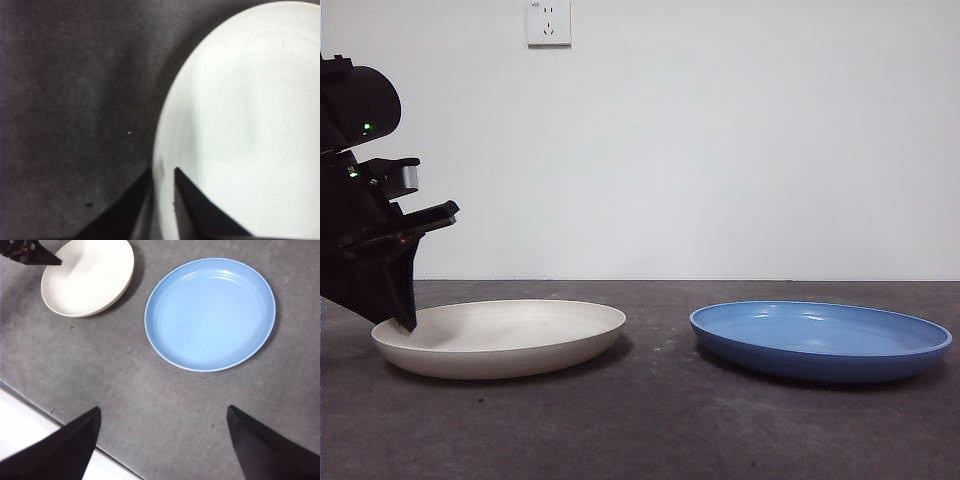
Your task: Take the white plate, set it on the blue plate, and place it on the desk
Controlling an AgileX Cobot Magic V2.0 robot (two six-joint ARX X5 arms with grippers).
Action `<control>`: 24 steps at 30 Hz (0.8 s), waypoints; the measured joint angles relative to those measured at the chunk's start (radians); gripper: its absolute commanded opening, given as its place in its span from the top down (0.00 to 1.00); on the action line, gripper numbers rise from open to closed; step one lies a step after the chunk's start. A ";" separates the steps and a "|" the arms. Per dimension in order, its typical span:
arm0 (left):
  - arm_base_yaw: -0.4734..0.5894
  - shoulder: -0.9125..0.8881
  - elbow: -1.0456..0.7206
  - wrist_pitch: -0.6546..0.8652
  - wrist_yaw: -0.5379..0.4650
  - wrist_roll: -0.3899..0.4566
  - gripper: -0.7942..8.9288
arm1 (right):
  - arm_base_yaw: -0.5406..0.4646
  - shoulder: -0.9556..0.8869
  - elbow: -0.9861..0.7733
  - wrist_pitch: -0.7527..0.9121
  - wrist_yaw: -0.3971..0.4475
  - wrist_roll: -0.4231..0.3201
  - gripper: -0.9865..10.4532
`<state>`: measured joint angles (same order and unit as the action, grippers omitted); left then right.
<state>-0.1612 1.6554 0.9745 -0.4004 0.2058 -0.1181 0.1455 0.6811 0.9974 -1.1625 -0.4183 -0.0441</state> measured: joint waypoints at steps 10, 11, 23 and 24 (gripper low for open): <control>0.000 0.000 0.007 0.003 0.002 -0.016 0.91 | 0.000 0.000 0.000 0.000 0.000 0.000 0.56; 0.000 0.000 0.011 0.002 0.002 -0.022 0.91 | 0.000 0.000 0.000 0.000 0.000 0.000 0.56; -0.024 -0.108 0.137 -0.057 0.086 -0.075 0.91 | 0.000 0.000 0.000 0.000 0.000 0.000 0.56; -0.035 -0.124 0.159 -0.066 0.089 -0.082 0.91 | 0.000 0.000 0.000 0.000 0.000 0.000 0.56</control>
<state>-0.1963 1.5314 1.1336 -0.4660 0.2951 -0.2001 0.1455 0.6811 0.9974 -1.1625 -0.4183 -0.0441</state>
